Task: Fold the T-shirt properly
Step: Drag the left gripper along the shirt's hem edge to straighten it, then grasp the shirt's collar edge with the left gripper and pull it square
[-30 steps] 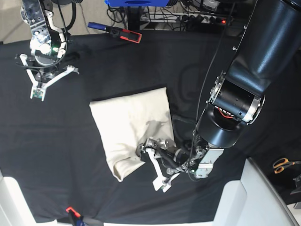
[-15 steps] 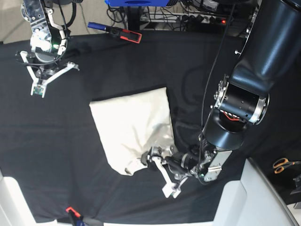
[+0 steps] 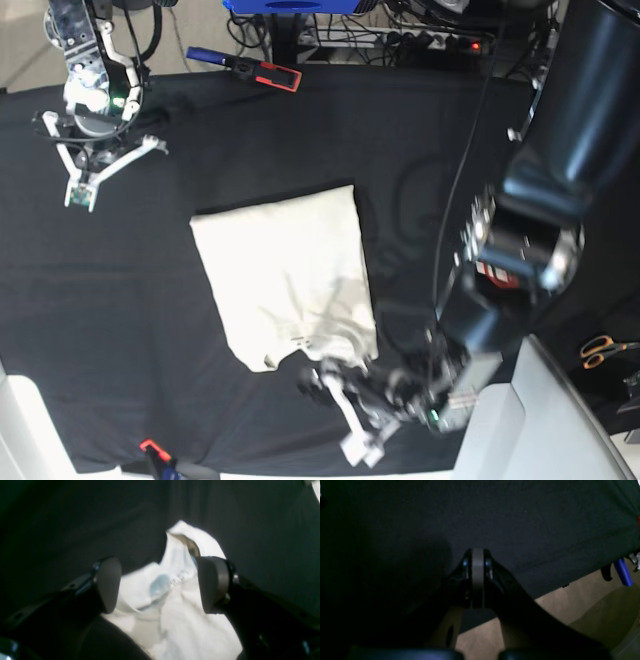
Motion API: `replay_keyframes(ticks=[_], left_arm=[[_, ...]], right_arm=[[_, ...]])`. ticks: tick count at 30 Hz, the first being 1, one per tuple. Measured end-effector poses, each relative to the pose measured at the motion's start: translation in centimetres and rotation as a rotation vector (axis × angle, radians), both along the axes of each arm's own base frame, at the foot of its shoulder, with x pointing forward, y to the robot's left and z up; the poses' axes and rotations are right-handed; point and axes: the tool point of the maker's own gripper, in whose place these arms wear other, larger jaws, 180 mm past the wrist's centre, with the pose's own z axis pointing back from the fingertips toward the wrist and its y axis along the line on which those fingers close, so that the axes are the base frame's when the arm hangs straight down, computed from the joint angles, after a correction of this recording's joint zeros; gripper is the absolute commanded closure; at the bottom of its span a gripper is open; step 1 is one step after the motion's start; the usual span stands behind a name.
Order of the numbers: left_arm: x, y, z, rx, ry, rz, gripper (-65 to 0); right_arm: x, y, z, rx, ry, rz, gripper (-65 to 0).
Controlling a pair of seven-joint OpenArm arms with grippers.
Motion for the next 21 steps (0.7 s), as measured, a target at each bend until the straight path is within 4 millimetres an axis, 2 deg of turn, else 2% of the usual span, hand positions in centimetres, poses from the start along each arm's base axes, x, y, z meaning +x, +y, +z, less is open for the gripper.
replay_keyframes(ticks=[2,4,6,7,10,12,16,21], left_arm=[[-2.7,-1.7,-1.9,-0.010,0.025,-0.054,-32.4],[-5.4,-2.8,-4.2,-0.021,0.065,-0.079,-17.1],[-6.7,-2.0,-6.4,0.043,0.095,-0.075,-2.6],[-6.4,-1.4,-6.7,0.070,0.080,-0.046,0.0],[-5.6,-0.5,-6.5,0.077,0.036,-0.022,0.0],[-5.8,-0.7,-6.5,0.071,0.033,-0.023,0.0],[-8.4,-2.6,-7.0,0.047,0.048,-0.077,0.0],[-11.2,-4.4,-6.8,0.034,0.042,-0.143,0.0]], right_arm=[[0.5,0.0,0.3,-0.001,-0.015,0.001,0.0],[0.6,0.0,0.3,-0.002,-0.016,0.002,0.0],[0.3,-0.1,0.2,-0.003,-0.008,0.001,0.0],[0.3,0.0,0.2,-0.003,-0.009,0.001,0.0],[0.5,0.0,0.3,-0.001,-0.013,0.001,0.0],[1.0,0.0,0.5,-0.001,-0.024,0.002,0.0],[2.4,-0.2,1.2,-0.008,-0.056,0.002,0.0],[2.3,-0.1,1.1,-0.003,-0.052,0.002,0.0]])
